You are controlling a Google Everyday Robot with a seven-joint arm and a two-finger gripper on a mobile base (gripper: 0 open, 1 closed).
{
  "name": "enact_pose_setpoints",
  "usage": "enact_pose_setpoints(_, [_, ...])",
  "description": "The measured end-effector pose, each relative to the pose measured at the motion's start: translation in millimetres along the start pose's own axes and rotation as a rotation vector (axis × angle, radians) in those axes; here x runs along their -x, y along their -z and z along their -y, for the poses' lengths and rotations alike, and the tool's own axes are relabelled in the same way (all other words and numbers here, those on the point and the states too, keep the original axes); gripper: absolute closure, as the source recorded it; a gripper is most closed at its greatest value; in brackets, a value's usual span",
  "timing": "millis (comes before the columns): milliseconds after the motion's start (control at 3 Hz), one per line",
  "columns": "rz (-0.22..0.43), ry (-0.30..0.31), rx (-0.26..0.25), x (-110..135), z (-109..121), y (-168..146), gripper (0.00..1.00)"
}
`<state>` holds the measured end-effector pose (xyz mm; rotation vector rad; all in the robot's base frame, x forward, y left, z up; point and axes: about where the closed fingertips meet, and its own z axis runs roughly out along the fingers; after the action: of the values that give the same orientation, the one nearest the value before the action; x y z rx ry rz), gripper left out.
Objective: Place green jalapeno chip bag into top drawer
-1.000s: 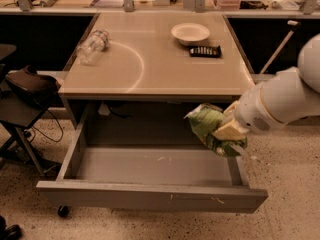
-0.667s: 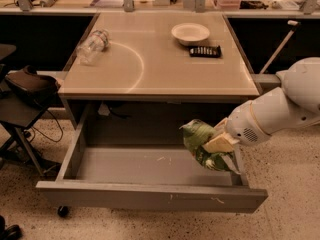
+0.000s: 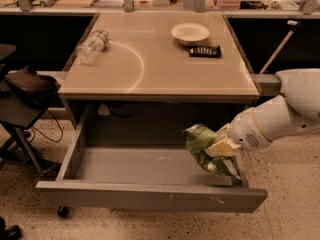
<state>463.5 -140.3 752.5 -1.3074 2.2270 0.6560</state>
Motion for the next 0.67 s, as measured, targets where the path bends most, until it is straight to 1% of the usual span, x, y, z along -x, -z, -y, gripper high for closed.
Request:
enact_pose_setpoints(333, [0.123, -0.020, 0.010, -5.7, 26.9, -12.1, 1.00])
enact_pose_setpoints(667, [0.271, -0.022, 0.017, -10.5, 65.0, -38.0, 1.00])
